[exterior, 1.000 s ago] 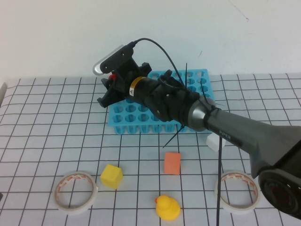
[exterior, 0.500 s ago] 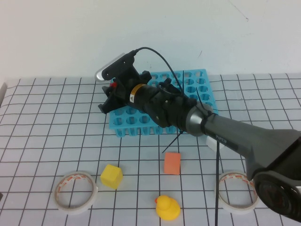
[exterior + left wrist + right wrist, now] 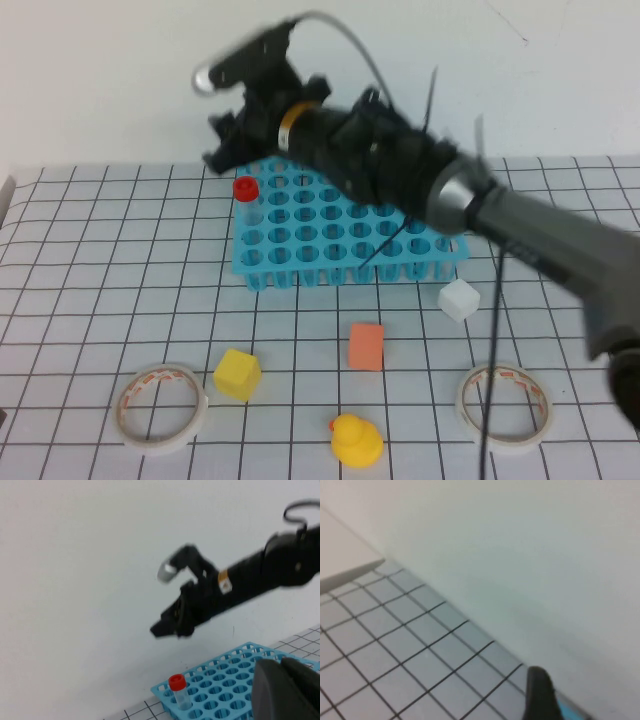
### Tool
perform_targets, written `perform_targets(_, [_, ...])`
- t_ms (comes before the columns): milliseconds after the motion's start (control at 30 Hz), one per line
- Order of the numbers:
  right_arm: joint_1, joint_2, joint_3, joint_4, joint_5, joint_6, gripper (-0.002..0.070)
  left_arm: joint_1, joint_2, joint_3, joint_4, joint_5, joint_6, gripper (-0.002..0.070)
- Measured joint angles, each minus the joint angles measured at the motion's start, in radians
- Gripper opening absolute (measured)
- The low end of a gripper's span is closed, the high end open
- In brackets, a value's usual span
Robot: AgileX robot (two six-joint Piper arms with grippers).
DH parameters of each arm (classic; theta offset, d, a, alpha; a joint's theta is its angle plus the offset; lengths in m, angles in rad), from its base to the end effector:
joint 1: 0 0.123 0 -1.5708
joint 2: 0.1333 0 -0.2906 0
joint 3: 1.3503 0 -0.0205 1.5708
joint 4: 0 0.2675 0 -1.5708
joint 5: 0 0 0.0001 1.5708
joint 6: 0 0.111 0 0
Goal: Place the test tubes
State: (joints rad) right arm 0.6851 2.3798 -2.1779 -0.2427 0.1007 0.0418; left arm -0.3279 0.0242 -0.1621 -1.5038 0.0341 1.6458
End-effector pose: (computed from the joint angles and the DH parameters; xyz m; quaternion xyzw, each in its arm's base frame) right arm 0.4753 0.3849 0.2601 -0.3262 0.7064 0.1418 0.6119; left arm 0.0720 -0.0286 0.2728 0.1582 0.6038 -0.0831 0.7769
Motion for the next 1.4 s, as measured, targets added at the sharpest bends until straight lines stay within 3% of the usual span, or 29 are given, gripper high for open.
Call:
perform_targets(100, [0.011, -0.089, 0.039, -0.062, 0.054, 0.081, 0.0339, 0.000, 0.000, 0.000, 0.000, 0.000, 0.000, -0.0001])
perform_targets(200, [0.026, -0.206, 0.150, -0.074, 0.033, 0.117, 0.0204, 0.000, 0.000, 0.000, 0.000, 0.000, 0.000, -0.0001])
perform_targets(267, [0.047, -0.331, 0.319, -0.067, -0.051, 0.126, 0.0062, 0.000, 0.000, 0.000, 0.000, 0.000, 0.000, -0.0001])
perform_targets(333, [0.059, -0.427, 0.452, -0.065, -0.115, 0.126, 0.0025, 0.000, 0.000, 0.000, 0.000, 0.000, 0.000, -0.0001])
perform_targets(533, [0.060, -0.707, 0.776, -0.070, -0.173, 0.128, 0.0001, 0.000, 0.000, 0.000, 0.000, 0.000, 0.000, -0.0001])
perform_targets(1033, [0.060, -1.316, 1.228, -0.111, 0.199, 0.130, -0.0001, 0.000, 0.000, 0.000, 0.000, 0.000, 0.000, -0.0001])
perform_targets(1400, [0.060, -1.727, 1.588, -0.109, 0.221, 0.130, -0.0001, 0.000, 0.000, 0.000, 0.000, 0.000, 0.003, -0.0001])
